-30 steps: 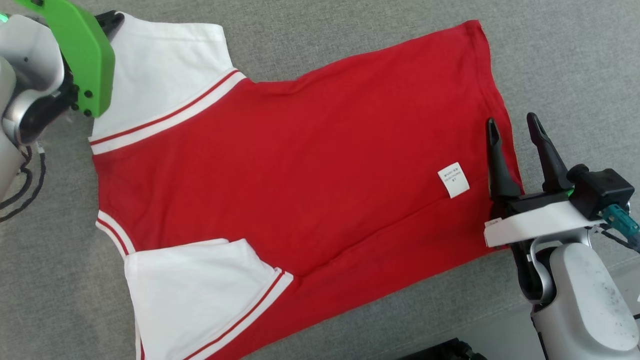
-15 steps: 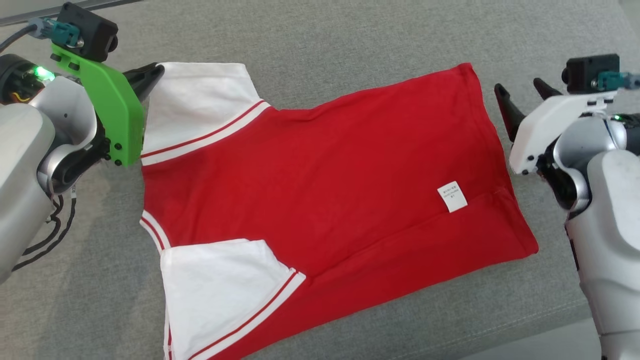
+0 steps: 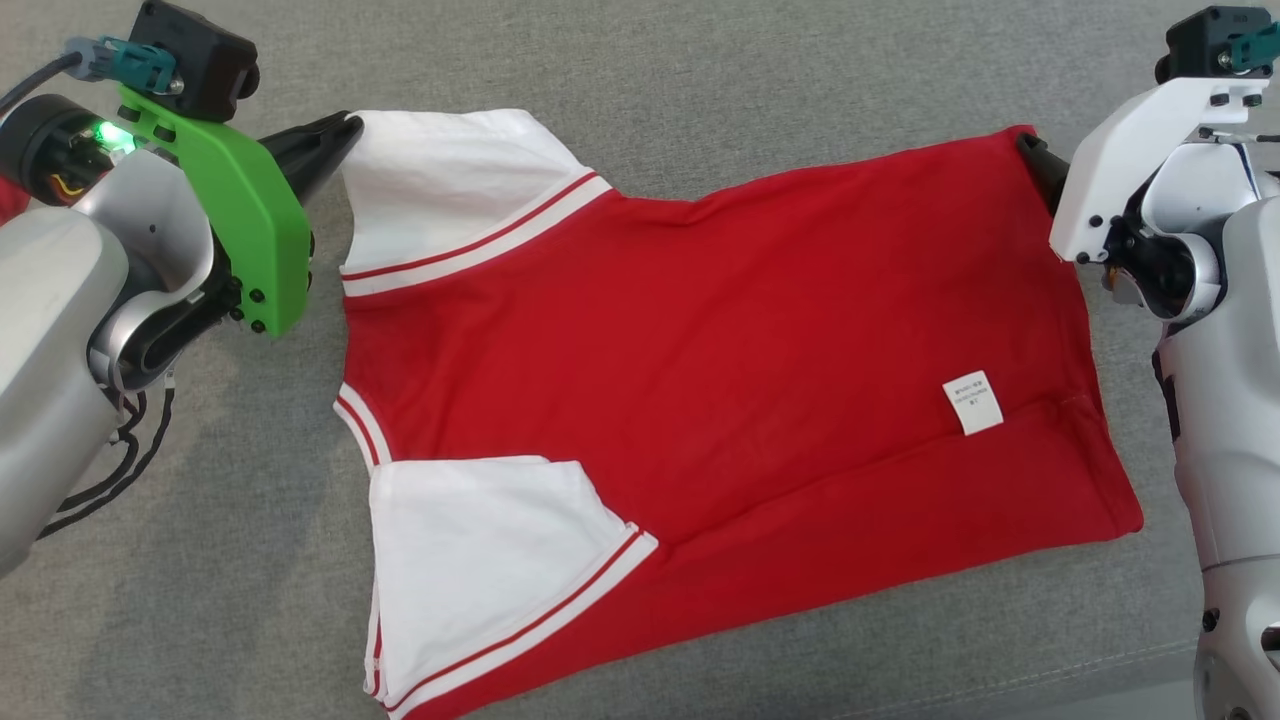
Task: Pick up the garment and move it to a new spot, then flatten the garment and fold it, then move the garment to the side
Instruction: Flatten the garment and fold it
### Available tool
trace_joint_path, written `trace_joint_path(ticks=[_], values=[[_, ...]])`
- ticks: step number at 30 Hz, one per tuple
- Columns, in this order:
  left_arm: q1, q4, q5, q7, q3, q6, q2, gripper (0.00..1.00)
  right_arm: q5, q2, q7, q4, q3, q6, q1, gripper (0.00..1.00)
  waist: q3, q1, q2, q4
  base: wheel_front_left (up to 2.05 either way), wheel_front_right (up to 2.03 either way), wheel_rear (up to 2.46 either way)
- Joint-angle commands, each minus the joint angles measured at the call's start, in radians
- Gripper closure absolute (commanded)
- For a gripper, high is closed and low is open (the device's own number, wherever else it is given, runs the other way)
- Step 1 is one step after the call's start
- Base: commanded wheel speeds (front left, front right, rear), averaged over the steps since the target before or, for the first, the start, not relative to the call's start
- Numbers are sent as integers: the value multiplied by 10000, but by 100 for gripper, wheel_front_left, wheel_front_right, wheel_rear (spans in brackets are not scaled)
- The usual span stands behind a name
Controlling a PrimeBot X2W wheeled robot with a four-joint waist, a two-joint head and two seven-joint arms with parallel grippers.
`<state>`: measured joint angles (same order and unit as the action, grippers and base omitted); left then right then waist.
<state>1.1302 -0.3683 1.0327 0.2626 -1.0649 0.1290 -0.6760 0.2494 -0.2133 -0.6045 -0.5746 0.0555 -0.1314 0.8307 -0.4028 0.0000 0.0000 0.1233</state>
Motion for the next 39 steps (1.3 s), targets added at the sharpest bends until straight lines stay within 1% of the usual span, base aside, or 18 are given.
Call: trace_joint_path(ticks=[1, 8, 14, 21, 32, 33, 34, 35, 36, 37, 39], values=[[101, 31, -95, -75, 43, -3, -65, 100, 122, 40, -108, -163, 54, 15, 181, 0, -150, 0, 0, -158, 0, 0, 0], [168, 192, -90, -99, 53, 0, -179, 100, 230, 41, -276, -874, 279, 15, 619, 0, -352, 0, 0, -383, 0, 0, 0], [216, 243, -38, -79, 31, 3, -207, 100, 241, 81, -108, -1275, 410, 15, 809, 0, -492, 0, 0, -531, 0, 0, 0], [295, 261, 22, -132, 33, 7, -245, 100, 288, 17, 120, -1547, 414, 15, 1059, 0, -667, 0, 0, -611, 0, 0, 0], [451, 308, 12, -124, -71, 14, -191, 100, 27, -94, 439, -1976, 414, 15, 1427, 0, -918, 0, 0, -714, 0, 0, 0], [456, 305, 14, -123, -79, 14, -193, 100, 20, -94, 463, -2004, 420, 15, 1455, 1, -930, 0, 0, -720, 0, 0, 0], [466, 301, 21, -123, -89, 15, -196, 100, 39, -96, 490, -2045, 430, 15, 1508, 29, -943, 0, 0, -726, 0, 0, 0], [474, 295, 25, -124, -95, 15, -199, 100, 38, -94, 510, -2074, 433, 15, 1551, 55, -949, 0, 0, -728, 0, 0, 0], [480, 282, 27, -124, -105, 16, -202, 100, 40, -91, 515, -2107, 425, 15, 1591, 89, -953, 0, 0, -731, 0, 0, 0], [481, 269, 28, -128, -111, 16, -203, 100, 40, -98, 538, -2127, 410, 15, 1612, 100, -954, 0, 0, -732, 0, 0, 0], [475, 225, 28, -162, -121, 16, -206, 100, 88, -113, 604, -2166, 379, 15, 1656, 100, -943, 0, 0, -730, 0, 0, 0]])
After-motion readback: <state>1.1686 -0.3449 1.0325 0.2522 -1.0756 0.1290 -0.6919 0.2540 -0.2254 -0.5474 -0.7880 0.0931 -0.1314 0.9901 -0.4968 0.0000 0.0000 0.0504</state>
